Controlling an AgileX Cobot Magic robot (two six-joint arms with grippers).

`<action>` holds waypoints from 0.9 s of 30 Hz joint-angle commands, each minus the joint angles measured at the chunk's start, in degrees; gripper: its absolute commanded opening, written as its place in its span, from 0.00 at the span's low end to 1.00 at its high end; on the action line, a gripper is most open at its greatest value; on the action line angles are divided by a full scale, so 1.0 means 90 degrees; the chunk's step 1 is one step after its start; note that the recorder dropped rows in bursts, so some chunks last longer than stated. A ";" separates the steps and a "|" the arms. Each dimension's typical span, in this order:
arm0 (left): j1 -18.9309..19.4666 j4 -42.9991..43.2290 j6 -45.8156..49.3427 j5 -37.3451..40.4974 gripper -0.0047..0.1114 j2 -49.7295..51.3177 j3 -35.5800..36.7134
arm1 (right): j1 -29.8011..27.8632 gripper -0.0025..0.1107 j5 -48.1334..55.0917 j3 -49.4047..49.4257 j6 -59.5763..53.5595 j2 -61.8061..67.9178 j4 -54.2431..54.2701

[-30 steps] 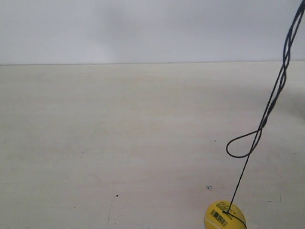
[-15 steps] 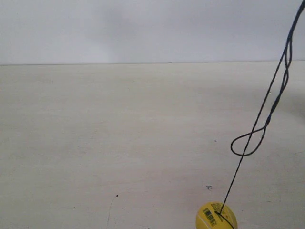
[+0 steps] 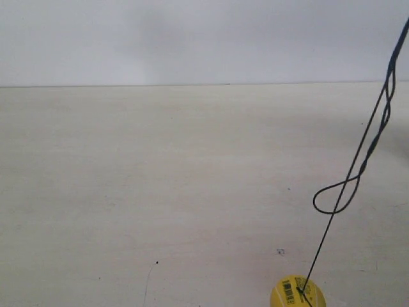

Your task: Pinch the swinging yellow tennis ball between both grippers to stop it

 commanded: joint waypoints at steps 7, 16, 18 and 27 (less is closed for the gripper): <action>0.0011 -0.0010 0.0021 -0.0064 0.08 -0.0007 0.0020 | -0.0022 0.02 0.3218 0.0028 -0.0014 -0.0033 -0.0012; 0.0011 -0.0010 0.0021 -0.0064 0.08 -0.0007 0.0020 | -0.0022 0.02 0.3450 0.0028 -0.0014 -0.0033 -0.0012; 0.0011 -0.0010 0.0021 -0.0064 0.08 -0.0007 0.0020 | -0.0022 0.02 0.3652 0.0028 -0.0014 -0.0033 -0.0025; 0.0011 -0.0010 0.0021 -0.0064 0.08 -0.0007 0.0020 | -0.0022 0.02 0.3652 0.0028 -0.0014 -0.0033 -0.0025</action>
